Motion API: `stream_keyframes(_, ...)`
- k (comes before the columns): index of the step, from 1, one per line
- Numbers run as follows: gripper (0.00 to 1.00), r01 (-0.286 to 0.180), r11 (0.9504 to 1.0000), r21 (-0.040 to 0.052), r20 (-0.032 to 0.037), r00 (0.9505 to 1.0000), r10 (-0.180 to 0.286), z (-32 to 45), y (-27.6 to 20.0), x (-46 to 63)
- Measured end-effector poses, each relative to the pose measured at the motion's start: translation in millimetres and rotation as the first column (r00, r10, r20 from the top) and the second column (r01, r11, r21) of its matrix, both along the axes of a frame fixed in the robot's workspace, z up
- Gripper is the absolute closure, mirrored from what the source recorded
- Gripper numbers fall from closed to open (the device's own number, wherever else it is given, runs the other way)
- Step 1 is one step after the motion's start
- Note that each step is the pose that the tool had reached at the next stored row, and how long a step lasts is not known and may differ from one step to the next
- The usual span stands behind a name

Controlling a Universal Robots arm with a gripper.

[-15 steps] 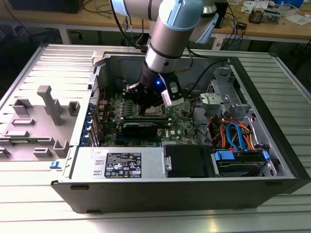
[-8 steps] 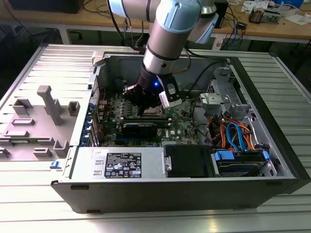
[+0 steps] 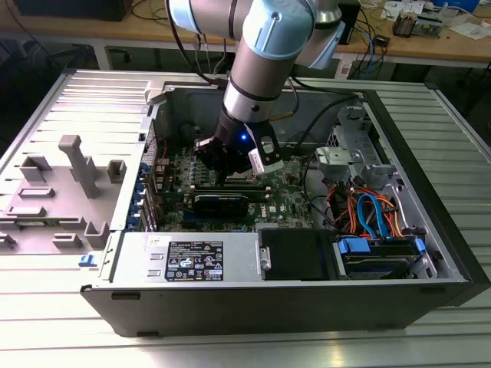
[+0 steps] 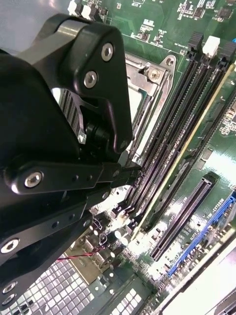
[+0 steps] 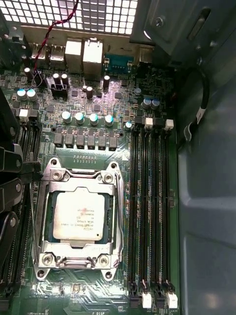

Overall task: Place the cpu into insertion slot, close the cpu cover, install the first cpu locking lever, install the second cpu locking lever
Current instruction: 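Install the second cpu locking lever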

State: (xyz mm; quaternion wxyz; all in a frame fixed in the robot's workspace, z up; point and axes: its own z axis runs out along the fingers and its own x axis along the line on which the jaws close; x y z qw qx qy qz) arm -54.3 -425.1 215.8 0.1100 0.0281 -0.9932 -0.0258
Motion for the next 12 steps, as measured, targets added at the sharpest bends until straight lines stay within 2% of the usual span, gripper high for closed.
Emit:
stream_keyframes(9,0.89,0.000,1.0000,0.0006,0.0001,1.0000,0.000,-0.1,-0.7,6.0)
stream_keyframes(10,0.89,0.000,1.0000,0.0065,0.0001,1.0000,0.000,-0.1,-3.8,6.0)
stream_keyframes(11,0.89,0.000,1.0000,0.0092,0.0000,1.0000,0.000,0.0,-4.8,5.9)
stream_keyframes(12,0.89,0.000,0.9999,0.0158,0.0000,1.0000,0.000,0.0,-6.5,5.4)
